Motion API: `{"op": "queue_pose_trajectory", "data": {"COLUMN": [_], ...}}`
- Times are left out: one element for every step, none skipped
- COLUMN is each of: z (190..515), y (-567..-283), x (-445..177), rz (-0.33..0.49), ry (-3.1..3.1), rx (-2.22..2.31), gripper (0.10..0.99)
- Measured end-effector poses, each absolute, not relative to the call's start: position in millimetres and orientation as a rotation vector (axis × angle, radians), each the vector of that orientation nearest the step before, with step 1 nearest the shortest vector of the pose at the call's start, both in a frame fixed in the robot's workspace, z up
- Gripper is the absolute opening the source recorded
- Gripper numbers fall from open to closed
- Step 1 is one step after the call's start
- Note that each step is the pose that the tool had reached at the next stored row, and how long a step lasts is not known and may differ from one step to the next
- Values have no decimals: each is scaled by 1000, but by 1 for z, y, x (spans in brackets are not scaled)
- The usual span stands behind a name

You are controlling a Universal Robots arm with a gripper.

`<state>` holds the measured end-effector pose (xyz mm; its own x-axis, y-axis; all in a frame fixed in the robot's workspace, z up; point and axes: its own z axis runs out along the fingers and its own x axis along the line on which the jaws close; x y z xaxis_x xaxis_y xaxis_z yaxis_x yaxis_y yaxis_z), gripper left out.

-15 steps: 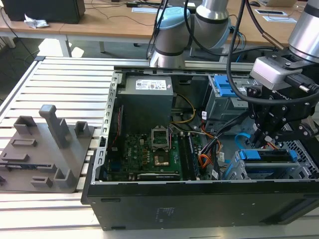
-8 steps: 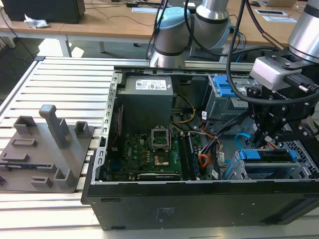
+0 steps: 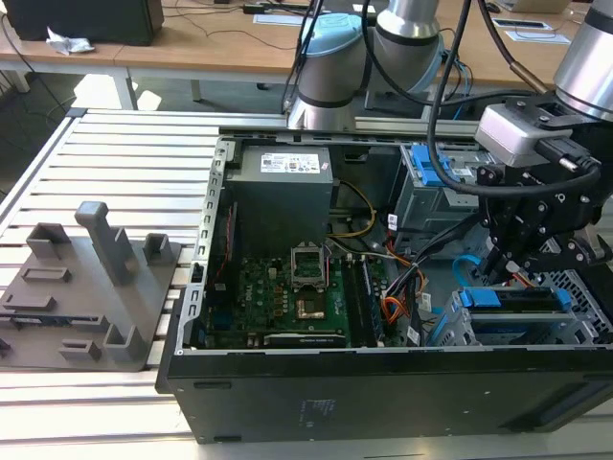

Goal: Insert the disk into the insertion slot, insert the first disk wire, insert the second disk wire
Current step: 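Insert the second disk wire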

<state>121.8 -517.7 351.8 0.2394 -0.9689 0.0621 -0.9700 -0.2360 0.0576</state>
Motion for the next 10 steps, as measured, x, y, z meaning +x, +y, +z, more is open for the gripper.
{"op": "queue_pose_trajectory", "data": {"z": [352, 352, 352, 352, 352, 352, 352, 352, 352, 352], "y": [-518, -518, -518, -518, -518, -518, -518, -518, -518, -518], "x": [122, 122, 122, 122, 122, 122, 122, 122, 122, 122], "rz": [19, 18, 18, 17, 16, 15, 14, 12, 11, 10], "ry": [-1912, -1931, -1941, -1958, -1973, -1990, -2004, -2034, -2059, -2076], "rx": [2386, 2371, 2362, 2348, 2336, 2321, 2309, 2283, 2260, 2244], "gripper": [165, 165, 165, 165, 165, 165, 165, 165, 165, 165]}}
